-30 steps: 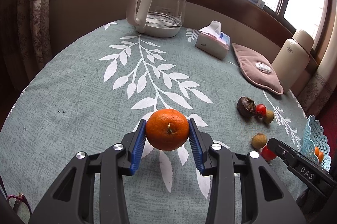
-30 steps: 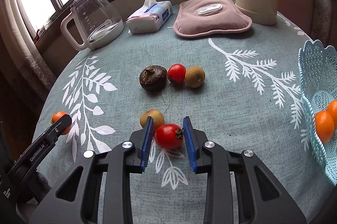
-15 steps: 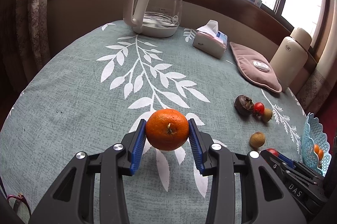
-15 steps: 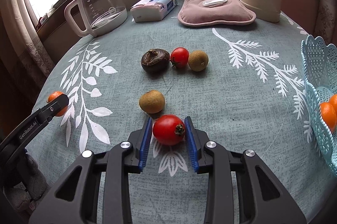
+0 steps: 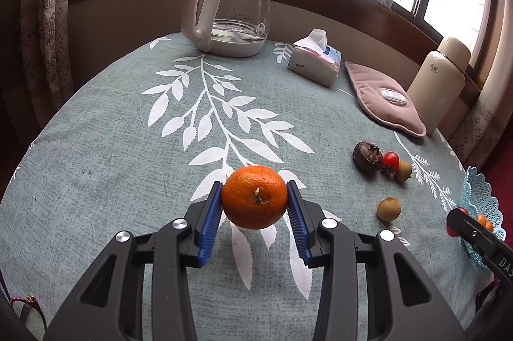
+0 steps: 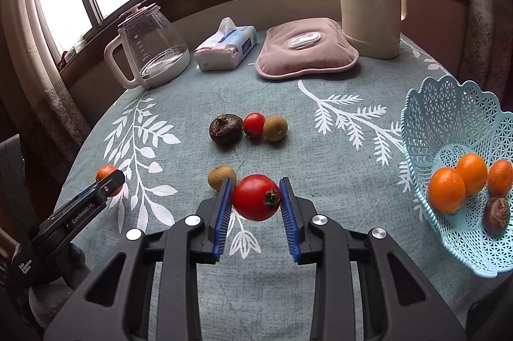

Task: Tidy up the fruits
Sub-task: 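Carry the tomato into the basket and open the right gripper while left holds tangerine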

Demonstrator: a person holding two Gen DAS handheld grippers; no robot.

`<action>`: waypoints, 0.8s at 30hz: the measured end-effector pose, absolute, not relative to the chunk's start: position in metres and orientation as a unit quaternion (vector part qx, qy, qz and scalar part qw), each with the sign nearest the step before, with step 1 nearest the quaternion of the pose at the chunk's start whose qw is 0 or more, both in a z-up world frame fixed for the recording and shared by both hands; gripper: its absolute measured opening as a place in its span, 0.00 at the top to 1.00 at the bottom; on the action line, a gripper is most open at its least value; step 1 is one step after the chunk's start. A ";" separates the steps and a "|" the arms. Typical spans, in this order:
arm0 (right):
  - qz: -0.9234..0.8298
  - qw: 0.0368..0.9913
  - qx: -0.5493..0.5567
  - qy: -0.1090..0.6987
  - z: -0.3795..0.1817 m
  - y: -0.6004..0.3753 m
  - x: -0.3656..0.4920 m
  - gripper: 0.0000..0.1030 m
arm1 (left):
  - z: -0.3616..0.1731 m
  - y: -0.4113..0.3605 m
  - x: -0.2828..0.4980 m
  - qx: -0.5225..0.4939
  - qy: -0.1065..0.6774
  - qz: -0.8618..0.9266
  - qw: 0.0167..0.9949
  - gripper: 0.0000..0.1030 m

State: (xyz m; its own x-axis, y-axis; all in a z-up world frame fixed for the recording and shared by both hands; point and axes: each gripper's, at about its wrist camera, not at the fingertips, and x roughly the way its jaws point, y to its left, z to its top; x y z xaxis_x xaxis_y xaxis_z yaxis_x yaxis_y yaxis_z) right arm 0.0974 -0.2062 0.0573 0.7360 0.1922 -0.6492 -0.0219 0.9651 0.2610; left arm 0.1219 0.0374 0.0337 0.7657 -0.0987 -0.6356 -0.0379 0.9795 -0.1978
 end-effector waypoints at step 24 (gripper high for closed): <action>-0.087 0.921 0.184 0.334 0.057 -0.340 0.037 0.70 | 0.029 0.031 0.122 -0.092 0.352 -0.027 0.931 0.61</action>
